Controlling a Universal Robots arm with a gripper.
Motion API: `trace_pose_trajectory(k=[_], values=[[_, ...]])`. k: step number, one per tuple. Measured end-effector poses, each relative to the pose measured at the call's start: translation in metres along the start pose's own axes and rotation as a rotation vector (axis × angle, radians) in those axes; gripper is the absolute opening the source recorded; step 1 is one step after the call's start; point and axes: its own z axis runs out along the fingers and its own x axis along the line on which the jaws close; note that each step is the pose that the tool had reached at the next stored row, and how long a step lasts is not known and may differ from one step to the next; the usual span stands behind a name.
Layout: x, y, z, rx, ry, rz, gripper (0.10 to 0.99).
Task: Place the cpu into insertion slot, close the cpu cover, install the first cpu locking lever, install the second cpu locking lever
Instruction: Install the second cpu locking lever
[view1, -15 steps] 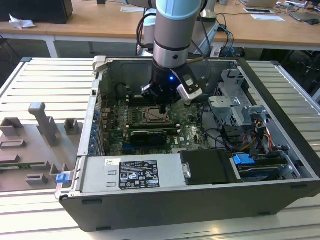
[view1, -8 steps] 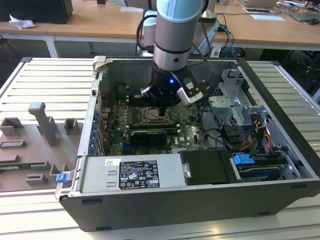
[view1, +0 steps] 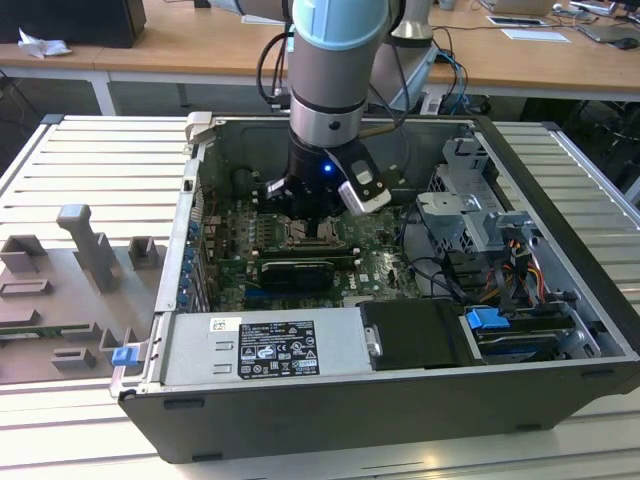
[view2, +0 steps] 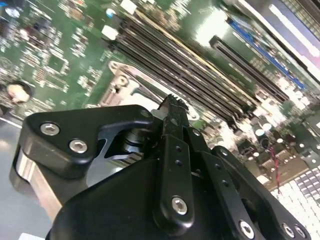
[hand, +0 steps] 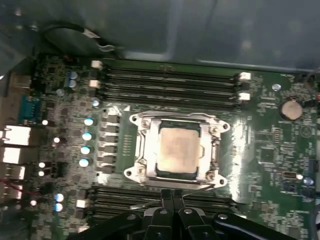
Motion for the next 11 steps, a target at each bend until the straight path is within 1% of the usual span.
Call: trace_pose_trajectory(k=[4, 5, 6, 11], values=[[0.0080, -0.0002, 0.0036, -0.007, -0.0004, -0.003, 0.106], [0.0111, -0.0004, 0.0065, -0.013, -0.0005, -0.005, 0.106], [0.0120, -0.0005, 0.0082, -0.016, -0.0008, -0.006, 0.106], [0.0121, -0.0008, 0.0097, -0.017, -0.0008, -0.006, 0.106]])
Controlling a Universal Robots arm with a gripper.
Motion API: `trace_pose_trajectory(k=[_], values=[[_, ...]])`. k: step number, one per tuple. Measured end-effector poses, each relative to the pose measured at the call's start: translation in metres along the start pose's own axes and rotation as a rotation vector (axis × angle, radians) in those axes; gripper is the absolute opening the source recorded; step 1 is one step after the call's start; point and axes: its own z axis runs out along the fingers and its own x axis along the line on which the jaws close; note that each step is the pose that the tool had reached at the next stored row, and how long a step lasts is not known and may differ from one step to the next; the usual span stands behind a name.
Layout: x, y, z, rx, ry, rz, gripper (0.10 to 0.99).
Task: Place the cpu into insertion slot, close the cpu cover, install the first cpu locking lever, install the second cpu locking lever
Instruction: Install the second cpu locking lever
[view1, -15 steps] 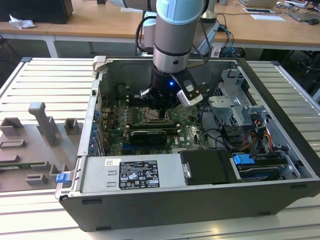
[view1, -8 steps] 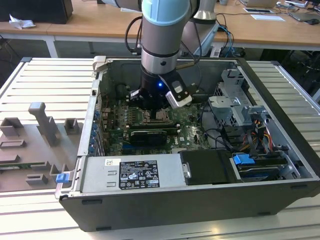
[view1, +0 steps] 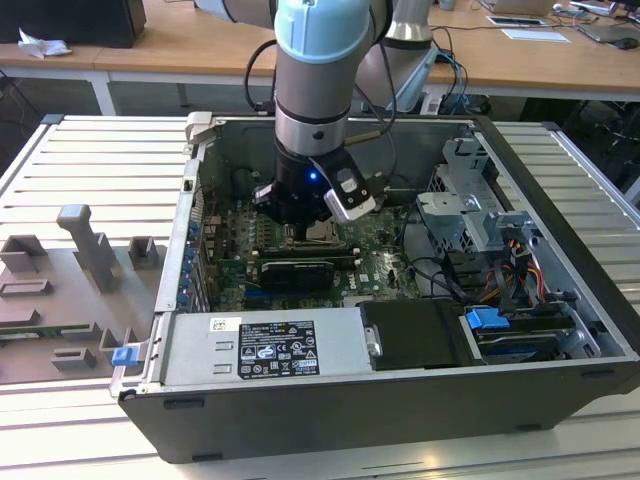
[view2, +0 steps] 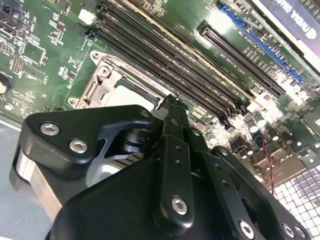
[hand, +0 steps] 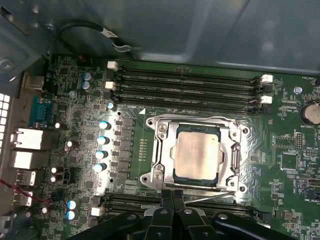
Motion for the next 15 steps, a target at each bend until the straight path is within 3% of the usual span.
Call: trace_pose_trajectory(k=[15], values=[[0.0032, -0.0002, 0.0006, -0.001, -0.0004, 0.000, 0.106]])
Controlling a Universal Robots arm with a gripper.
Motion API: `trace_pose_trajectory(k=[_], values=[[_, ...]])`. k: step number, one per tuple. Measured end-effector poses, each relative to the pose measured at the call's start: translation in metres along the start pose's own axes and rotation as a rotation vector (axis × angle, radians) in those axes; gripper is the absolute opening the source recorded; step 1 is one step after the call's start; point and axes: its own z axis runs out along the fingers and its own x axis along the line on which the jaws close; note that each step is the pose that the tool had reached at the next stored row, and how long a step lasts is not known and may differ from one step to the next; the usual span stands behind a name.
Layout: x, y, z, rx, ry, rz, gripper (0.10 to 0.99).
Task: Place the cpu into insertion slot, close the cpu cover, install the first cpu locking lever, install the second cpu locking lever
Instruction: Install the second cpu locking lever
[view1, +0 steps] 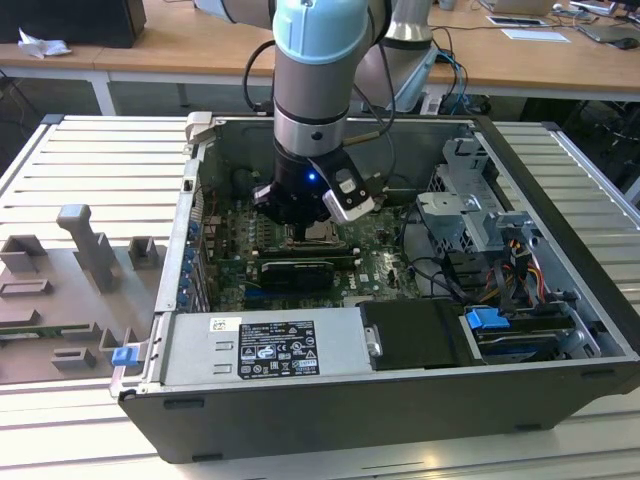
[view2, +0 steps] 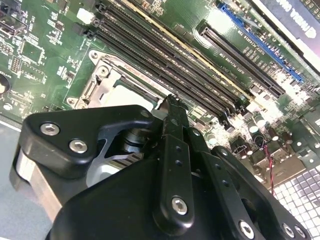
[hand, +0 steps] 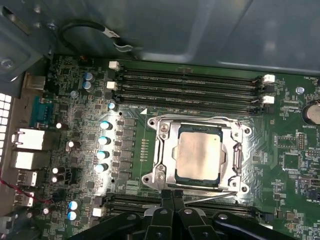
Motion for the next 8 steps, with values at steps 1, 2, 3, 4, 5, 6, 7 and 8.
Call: trace_pose_trajectory(k=[1, 2, 3, 4, 5, 6, 7, 8], values=[[0.0012, -0.0015, 0.0001, -0.001, -0.0003, 0.000, 0.106], [0.0019, -0.0022, 0.0000, -0.002, -0.0003, 0.000, 0.106], [0.0020, -0.0027, 0.0000, -0.003, -0.0004, 0.000, 0.106], [0.0022, -0.0032, -0.0001, -0.004, -0.0004, 0.000, 0.106], [0.0023, -0.0035, -0.0001, -0.005, -0.0006, 0.000, 0.106], [0.0023, -0.0037, -0.0001, -0.006, -0.0007, 0.000, 0.106], [0.0023, -0.0038, -0.0001, -0.007, -0.0007, 0.000, 0.106], [0.0023, -0.0039, -0.0001, -0.008, -0.0008, 0.000, 0.106]])
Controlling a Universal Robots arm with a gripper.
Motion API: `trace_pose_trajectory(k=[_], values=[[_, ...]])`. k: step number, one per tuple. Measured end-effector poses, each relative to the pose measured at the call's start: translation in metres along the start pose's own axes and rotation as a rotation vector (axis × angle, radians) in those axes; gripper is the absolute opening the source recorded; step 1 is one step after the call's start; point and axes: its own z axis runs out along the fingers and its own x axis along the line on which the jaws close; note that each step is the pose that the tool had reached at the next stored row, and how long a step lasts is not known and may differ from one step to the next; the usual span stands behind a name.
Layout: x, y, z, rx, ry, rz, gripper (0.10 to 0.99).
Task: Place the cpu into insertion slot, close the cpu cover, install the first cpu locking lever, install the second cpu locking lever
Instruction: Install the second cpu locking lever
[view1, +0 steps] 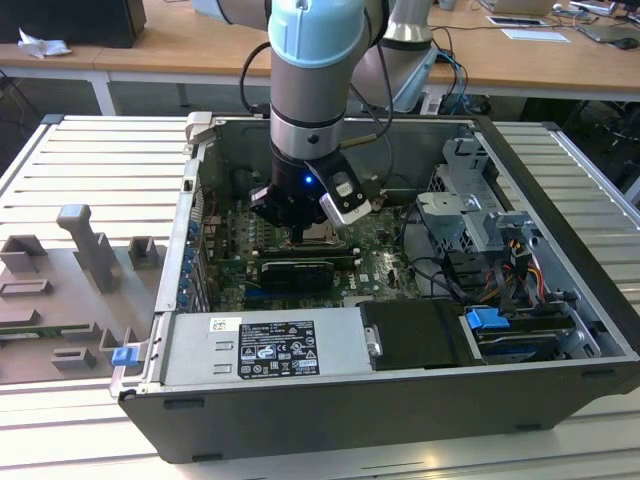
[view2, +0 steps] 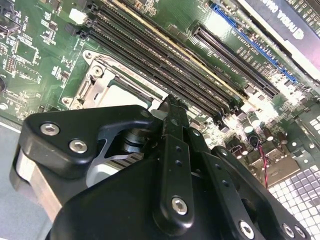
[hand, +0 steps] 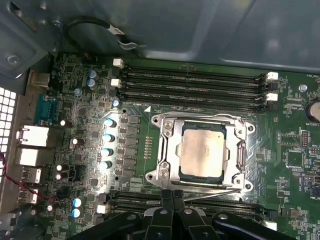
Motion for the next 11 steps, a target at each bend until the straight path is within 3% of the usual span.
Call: trace_pose_trajectory(k=[11], values=[[0.0013, -0.0021, -0.0003, -0.010, -0.0007, 0.000, 0.106]])
